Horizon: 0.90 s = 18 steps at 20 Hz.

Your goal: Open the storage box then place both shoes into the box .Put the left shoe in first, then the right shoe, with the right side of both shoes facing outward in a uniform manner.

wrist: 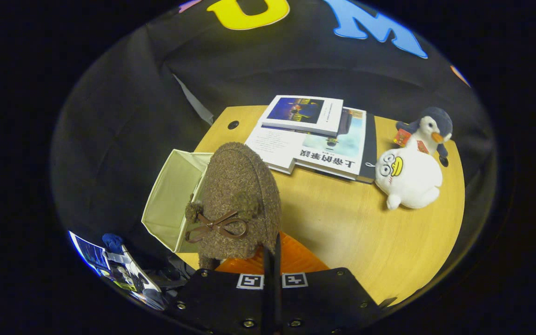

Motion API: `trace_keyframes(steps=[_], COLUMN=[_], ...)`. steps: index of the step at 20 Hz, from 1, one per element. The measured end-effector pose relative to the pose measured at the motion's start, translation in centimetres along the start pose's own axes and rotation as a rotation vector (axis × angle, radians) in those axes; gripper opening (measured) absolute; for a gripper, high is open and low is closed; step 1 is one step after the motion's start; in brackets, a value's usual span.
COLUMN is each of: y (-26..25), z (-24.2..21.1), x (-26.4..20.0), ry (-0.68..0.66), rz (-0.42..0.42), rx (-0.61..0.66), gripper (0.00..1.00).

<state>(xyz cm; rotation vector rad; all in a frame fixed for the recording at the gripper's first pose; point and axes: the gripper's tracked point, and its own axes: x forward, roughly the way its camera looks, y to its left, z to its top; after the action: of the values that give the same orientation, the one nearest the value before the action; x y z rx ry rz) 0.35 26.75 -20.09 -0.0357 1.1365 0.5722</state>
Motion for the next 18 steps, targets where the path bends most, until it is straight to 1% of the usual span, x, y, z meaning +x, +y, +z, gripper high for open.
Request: trace_keyframes(steps=[4, 10, 14, 18], y=[3.9, 10.5, 13.9, 16.9], z=[1.3, 3.8, 5.2, 5.6], x=[1.9, 4.4, 6.2, 7.9], ry=[0.021, 0.041, 0.049, 0.062], rz=[0.039, 0.121, 0.133, 0.139], rx=[-0.054, -0.107, -0.143, -0.163], gripper=[0.00, 0.00, 0.00, 0.00])
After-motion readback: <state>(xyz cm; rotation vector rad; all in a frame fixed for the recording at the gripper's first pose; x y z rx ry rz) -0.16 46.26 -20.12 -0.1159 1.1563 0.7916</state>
